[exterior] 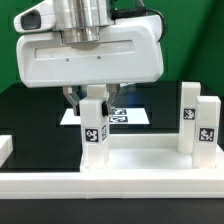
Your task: Assemble desk
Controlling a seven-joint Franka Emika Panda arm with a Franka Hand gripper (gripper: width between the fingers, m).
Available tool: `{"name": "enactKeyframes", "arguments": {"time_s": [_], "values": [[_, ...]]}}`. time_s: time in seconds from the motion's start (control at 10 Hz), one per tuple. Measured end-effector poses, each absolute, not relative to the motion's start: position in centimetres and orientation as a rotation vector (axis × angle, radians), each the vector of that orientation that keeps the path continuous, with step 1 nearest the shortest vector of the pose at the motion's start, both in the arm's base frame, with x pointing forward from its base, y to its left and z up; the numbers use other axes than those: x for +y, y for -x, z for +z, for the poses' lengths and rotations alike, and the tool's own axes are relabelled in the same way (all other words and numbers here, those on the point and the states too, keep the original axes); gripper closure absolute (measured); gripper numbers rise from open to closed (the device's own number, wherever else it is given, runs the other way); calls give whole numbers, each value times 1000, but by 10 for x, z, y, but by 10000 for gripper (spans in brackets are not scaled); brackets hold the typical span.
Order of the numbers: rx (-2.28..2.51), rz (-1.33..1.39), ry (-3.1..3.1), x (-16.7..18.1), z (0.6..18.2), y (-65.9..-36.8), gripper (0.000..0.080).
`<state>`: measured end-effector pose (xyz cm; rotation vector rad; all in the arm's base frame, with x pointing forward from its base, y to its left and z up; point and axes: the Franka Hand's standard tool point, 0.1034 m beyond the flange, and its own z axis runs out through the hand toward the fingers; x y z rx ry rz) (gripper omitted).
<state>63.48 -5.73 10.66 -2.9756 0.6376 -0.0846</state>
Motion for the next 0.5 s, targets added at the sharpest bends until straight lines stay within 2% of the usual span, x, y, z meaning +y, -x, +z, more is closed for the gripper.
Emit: {"name": "enactKeyframes", "arguments": {"time_s": [0.5], "values": [[1685,68,2422,-60,107,-634,510]]}}
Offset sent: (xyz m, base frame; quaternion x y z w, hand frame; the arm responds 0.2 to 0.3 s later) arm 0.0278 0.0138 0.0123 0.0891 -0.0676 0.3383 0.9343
